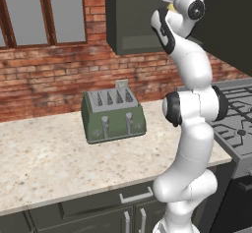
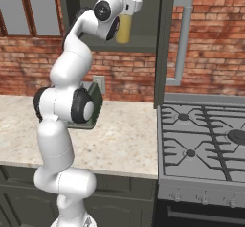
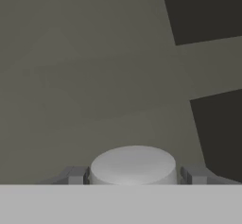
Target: Sort all alcoholic drinks to one cabinet, and non-alcoholic drinks to the other.
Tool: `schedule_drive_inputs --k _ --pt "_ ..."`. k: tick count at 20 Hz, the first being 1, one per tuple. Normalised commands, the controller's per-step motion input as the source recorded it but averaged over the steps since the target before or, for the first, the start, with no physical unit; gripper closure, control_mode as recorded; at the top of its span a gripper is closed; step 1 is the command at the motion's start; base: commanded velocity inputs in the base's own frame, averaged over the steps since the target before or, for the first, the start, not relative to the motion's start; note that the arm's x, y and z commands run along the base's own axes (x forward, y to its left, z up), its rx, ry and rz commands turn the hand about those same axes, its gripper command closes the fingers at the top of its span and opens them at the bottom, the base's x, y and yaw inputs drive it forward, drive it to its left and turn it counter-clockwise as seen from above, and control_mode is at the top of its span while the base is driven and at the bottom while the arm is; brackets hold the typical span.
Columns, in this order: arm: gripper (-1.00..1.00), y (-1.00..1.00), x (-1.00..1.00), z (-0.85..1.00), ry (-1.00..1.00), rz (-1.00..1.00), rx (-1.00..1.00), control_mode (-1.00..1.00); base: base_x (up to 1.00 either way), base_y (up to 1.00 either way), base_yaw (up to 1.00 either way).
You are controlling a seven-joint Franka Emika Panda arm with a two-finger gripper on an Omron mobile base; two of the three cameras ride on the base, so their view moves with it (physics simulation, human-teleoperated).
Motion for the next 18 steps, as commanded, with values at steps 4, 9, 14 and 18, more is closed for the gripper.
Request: schedule_drive_inputs --k 4,9,14,18 --pt "1.0 0.0 0.11 -0.05 -0.03 0.0 0.0 -1.0 0.0 0.0 0.0" --pt "1.0 0.0 0.22 -0.14 0.0 0.0 0.0 -1.0 0.0 0.0 0.0" --pt "1.0 0.0 0.21 -0.18 0.0 0.0 0.0 -1.0 0.0 0.0 0.0" --pt "-1.0 0.0 0.23 -0.15 0.0 0.0 0.0 -1.0 0.0 0.0 0.0"
